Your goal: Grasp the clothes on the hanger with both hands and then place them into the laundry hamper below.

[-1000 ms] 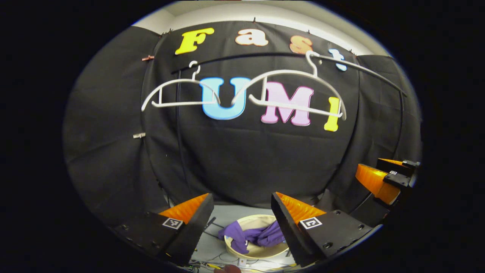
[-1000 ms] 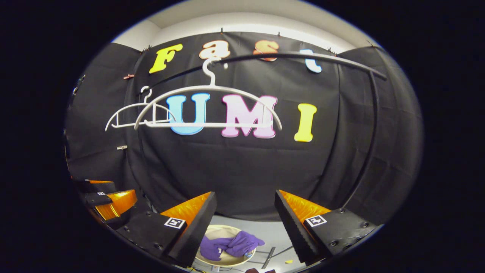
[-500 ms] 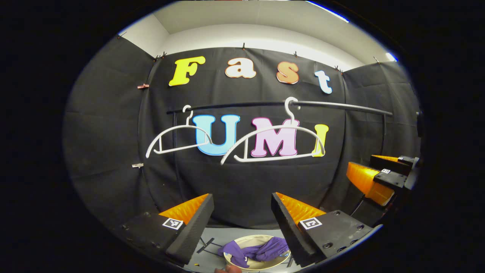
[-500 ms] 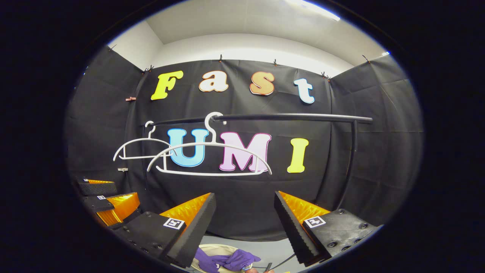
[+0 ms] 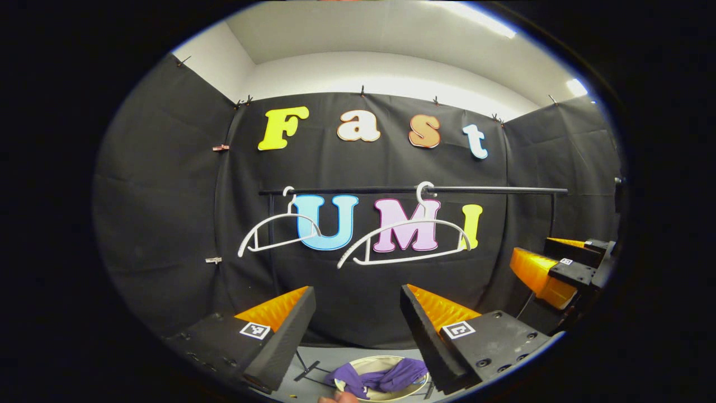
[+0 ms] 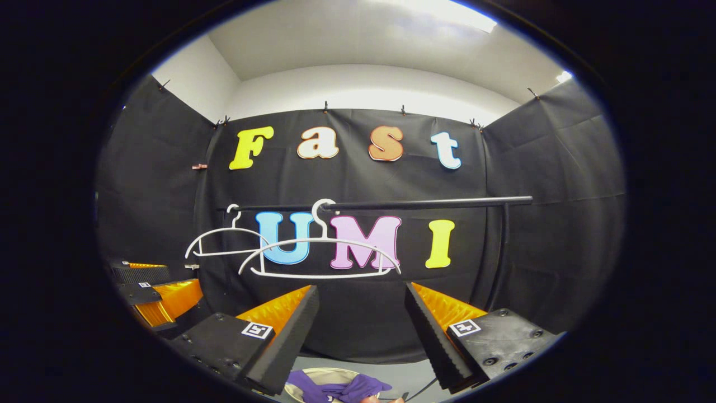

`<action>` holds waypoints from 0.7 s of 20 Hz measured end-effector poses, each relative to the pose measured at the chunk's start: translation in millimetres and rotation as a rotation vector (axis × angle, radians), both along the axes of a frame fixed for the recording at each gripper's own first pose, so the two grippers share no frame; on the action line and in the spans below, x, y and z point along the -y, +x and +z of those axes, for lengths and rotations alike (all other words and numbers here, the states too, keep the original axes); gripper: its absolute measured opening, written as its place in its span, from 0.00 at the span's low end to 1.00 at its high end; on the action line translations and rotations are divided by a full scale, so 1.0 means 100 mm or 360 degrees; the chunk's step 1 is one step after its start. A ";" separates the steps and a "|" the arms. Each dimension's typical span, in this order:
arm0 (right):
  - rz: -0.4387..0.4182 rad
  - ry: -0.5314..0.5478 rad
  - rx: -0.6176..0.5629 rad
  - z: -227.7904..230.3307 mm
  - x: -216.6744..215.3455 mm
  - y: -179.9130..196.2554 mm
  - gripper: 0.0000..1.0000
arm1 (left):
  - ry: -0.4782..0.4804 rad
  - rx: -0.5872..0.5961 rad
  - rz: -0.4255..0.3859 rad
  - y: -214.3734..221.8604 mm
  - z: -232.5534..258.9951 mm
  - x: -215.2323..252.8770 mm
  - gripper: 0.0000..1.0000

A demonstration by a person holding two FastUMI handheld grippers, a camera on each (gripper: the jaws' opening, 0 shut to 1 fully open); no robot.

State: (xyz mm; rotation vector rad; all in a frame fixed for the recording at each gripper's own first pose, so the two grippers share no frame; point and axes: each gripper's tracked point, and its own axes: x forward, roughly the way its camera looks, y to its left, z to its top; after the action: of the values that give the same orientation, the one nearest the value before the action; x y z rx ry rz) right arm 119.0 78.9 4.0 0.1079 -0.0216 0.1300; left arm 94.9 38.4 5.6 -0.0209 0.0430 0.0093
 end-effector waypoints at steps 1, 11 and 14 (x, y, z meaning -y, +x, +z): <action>0.0004 -0.0004 0.0002 -0.01 -0.01 -0.02 1.00 | 0.0005 0.0004 0.0008 -0.01 0.00 -0.01 0.94; 0.0006 -0.0047 -0.0010 -0.09 -0.03 -0.11 0.98 | 0.0051 0.0016 0.0002 -0.04 0.03 0.08 0.94; -0.0020 -0.0048 -0.0029 -0.14 -0.01 -0.12 0.98 | 0.0065 0.0002 -0.0015 0.01 -0.02 0.11 0.94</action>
State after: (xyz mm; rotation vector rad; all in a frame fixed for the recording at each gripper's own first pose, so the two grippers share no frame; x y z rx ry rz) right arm 107.4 79.5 -10.1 0.0788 -0.0019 0.1166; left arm 96.3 27.1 3.4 0.0203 0.0416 0.0008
